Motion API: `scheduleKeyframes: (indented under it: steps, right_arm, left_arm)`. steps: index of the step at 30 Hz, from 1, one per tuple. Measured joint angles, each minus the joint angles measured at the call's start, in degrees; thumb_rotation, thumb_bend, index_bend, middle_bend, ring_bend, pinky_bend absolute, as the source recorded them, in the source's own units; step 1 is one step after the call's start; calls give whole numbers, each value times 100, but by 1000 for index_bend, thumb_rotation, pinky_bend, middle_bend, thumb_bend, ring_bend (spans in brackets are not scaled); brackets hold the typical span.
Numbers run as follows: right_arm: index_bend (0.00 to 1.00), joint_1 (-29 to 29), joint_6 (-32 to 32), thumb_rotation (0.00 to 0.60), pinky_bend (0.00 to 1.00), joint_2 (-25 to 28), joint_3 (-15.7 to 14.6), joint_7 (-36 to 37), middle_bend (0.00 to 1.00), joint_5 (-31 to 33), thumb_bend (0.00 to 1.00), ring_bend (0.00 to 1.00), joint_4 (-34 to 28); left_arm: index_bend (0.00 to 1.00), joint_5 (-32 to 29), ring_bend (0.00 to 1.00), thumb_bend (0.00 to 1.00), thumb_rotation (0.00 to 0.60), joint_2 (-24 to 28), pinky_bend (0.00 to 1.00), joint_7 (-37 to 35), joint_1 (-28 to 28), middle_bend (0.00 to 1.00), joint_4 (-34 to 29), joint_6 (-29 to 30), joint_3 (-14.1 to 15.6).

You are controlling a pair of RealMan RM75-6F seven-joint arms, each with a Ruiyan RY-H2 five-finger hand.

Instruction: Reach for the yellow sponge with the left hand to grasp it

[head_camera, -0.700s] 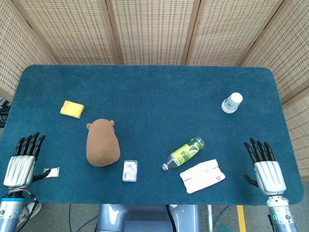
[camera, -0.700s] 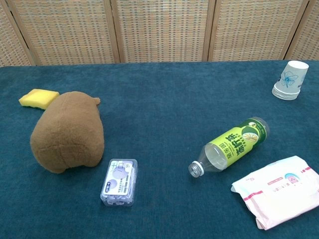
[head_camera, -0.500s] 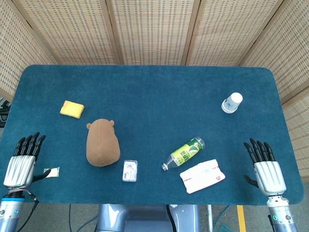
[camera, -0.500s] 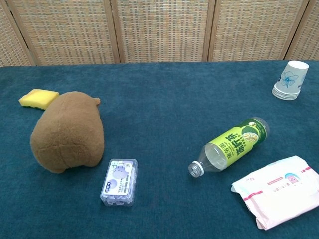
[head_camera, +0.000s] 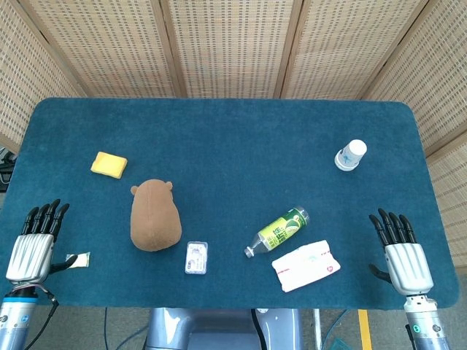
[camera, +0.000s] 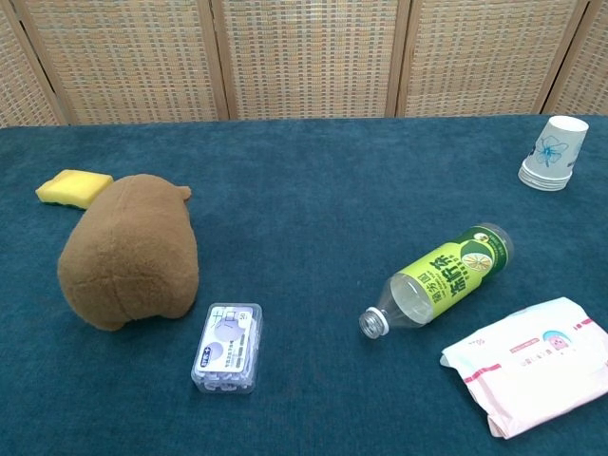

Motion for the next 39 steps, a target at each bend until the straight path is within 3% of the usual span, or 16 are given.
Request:
scheduleKeyframes:
  steps: [17, 22, 28, 35, 39]
  right_arm:
    - [0, 5, -39, 600, 0, -2, -16, -7, 0, 9, 143, 0, 7]
    - [0, 12, -47, 600, 0, -12, -5, 22, 0, 16, 143, 0, 40]
    - [0, 26, -62, 600, 0, -46, 1, 37, 0, 19, 144, 0, 92]
    - [0, 51, -116, 600, 0, -97, 34, 92, 0, 85, 144, 0, 201]
    - [0, 81, -218, 600, 0, -148, 41, 101, 0, 156, 144, 0, 284]
  left_arm:
    - [5, -44, 0, 69, 600, -16, 0, -166, -3, 0, -1, 25, -53]
    - [80, -267, 0, 204, 600, 3, 0, -578, -106, 0, -41, -242, -164]
    - [175, -1034, 0, 290, 600, 320, 0, -1602, -478, 0, -231, -1328, -514]
    - [281, -2568, 0, 291, 600, 984, 0, -2573, -1243, 0, -288, -3225, -1169]
    - [345, -3458, 0, 298, 600, 1293, 0, -2710, -1821, 0, -97, -4215, -1383]
